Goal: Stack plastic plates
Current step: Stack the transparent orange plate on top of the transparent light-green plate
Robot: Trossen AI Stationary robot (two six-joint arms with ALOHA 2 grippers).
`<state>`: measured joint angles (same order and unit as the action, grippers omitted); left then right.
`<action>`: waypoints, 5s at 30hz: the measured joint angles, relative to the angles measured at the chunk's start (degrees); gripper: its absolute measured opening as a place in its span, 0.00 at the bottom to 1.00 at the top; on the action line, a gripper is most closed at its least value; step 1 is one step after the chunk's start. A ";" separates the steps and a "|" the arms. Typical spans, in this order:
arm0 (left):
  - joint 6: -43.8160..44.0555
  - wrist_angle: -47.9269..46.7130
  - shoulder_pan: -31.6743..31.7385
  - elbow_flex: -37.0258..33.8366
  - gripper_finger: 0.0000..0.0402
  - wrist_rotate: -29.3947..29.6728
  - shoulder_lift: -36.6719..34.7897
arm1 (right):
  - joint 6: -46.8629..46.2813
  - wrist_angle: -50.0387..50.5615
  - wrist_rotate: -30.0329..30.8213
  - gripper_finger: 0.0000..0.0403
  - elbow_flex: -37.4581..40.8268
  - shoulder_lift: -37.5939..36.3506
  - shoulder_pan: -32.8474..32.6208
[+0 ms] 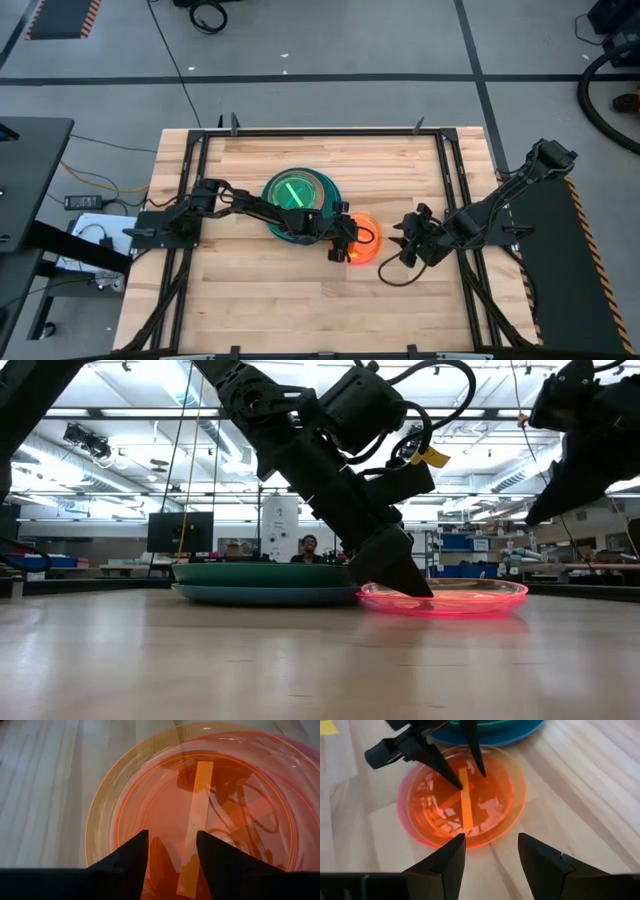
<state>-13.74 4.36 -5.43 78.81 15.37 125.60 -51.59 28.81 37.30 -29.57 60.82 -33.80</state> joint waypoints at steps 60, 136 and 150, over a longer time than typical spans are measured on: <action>-1.04 -0.44 0.46 0.00 0.44 -0.08 0.00 | 12.66 -47.93 -27.89 0.42 17.13 12.10 32.03; 26.59 -21.25 4.53 0.00 0.47 -6.16 -14.01 | 38.19 -38.23 -17.22 0.06 10.11 6.16 27.16; 23.53 -18.55 5.64 1.57 0.46 -6.27 -14.05 | 35.37 -42.15 -17.71 0.06 10.02 6.14 27.30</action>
<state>9.80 -14.19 0.21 80.38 9.10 111.55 -16.22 -13.35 19.59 -19.55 66.96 -6.50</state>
